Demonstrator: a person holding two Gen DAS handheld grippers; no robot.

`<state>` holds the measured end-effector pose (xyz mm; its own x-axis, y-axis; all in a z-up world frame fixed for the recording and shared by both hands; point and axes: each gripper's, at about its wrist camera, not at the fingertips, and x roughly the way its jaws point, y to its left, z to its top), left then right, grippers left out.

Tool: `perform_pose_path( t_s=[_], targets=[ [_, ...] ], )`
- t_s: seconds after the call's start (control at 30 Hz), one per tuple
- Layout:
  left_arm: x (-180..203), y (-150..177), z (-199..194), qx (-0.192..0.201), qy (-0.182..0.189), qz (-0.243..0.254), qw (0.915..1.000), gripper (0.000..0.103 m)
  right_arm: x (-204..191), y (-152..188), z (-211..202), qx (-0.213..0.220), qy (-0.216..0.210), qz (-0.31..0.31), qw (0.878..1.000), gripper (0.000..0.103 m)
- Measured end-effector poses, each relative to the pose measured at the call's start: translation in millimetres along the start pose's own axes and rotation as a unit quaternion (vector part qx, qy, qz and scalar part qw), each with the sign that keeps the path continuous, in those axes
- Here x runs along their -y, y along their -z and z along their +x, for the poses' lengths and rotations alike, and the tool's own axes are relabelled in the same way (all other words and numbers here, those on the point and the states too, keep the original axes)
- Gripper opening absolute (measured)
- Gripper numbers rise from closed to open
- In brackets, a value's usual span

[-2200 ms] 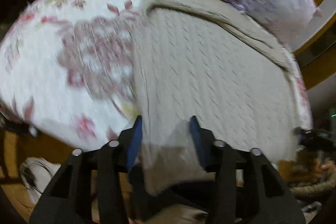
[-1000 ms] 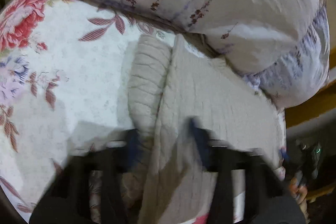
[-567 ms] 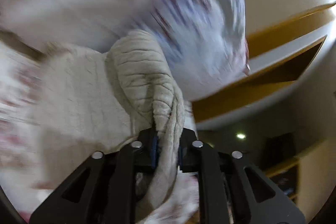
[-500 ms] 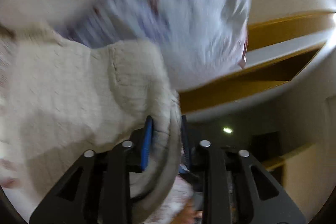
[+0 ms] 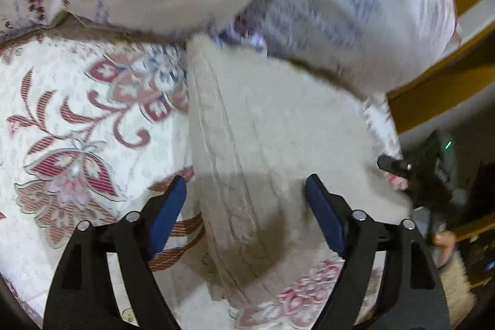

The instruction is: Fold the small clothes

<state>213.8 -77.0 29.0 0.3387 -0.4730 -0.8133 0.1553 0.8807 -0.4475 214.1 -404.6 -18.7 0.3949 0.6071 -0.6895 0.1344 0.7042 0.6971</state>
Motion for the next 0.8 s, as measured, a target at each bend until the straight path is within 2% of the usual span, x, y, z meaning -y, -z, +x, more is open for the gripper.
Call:
perform_pose_path(
  t_s=[0.03,0.07,0.1,0.13,0.2,0.27,0.33,0.37,0.43,0.47,0.5,0.57,0.63,0.67,0.7,0.73,0.8],
  targets=[
    [0.7,4.3,6.0,-0.001,-0.007,0.008,0.9999,0.081,-7.4,4.2,0.8,0.013,0.006,-0.024,1.000,0.087],
    [2.4,7.6,13.4,0.002,-0.001,0.010,1.0000,0.079,-10.9,7.2,5.1,0.005,0.001,-0.030,1.000,0.056],
    [2.4,10.3,19.1,0.004,0.012,0.003,0.9999,0.072,-13.1,11.2,8.0,0.004,-0.004,-0.027,1.000,0.043],
    [2.6,9.1,22.2,0.007,0.016,-0.005,0.9998,0.067,-15.3,14.1,8.1,0.009,-0.011,-0.028,1.000,0.040],
    [-3.4,10.0,14.2,0.022,0.042,-0.014,0.9988,0.039,-27.7,23.1,6.7,0.026,-0.022,-0.041,0.999,0.033],
    [-7.2,8.1,-4.6,0.034,0.065,-0.001,0.9973,0.036,-46.6,32.2,5.5,0.037,-0.031,-0.060,0.997,0.032],
    [-10.9,13.5,-37.7,0.069,0.058,0.035,0.9953,0.036,-64.5,40.3,11.2,0.031,-0.037,-0.079,0.996,0.031],
    [-15.2,15.2,-49.5,0.080,0.041,0.052,0.9946,0.038,-74.6,46.5,19.6,0.016,-0.026,-0.095,0.995,0.032],
    [-23.2,17.5,-57.1,0.078,-0.003,0.073,0.9943,0.048,-81.0,53.3,30.0,0.005,0.013,-0.105,0.994,0.046],
    [-28.3,22.0,-62.7,0.082,-0.044,0.081,0.9923,0.052,-78.7,54.8,24.9,0.034,0.038,-0.088,0.995,0.059],
    [-32.5,27.6,-69.3,0.093,-0.071,0.087,0.9893,0.062,-76.0,53.7,17.2,0.061,0.040,-0.076,0.994,0.061],
    [-38.5,37.3,-80.9,0.107,-0.093,0.089,0.9859,0.076,-72.3,50.1,2.4,0.113,0.012,-0.051,0.992,0.061],
    [-45.6,50.2,-96.0,0.116,-0.100,0.092,0.9839,0.079,-78.9,40.7,15.0,0.093,0.001,-0.050,0.994,0.061],
    [-44.9,58.0,-98.2,0.117,-0.104,0.095,0.9831,0.083,-86.2,38.5,28.0,0.073,0.022,-0.065,0.995,0.048],
    [-48.4,65.6,-100.2,0.116,-0.107,0.096,0.9828,0.086,-93.1,39.2,41.4,0.058,0.062,-0.085,0.993,0.009],
    [-46.6,70.0,-102.3,0.113,-0.111,0.097,0.9826,0.087,-96.2,36.7,50.1,0.065,0.105,-0.091,0.988,0.008],
    [-48.5,86.2,-104.9,0.107,-0.130,0.103,0.9803,0.097,-84.5,30.2,45.2,0.100,0.104,-0.043,0.989,0.008]
  ],
)
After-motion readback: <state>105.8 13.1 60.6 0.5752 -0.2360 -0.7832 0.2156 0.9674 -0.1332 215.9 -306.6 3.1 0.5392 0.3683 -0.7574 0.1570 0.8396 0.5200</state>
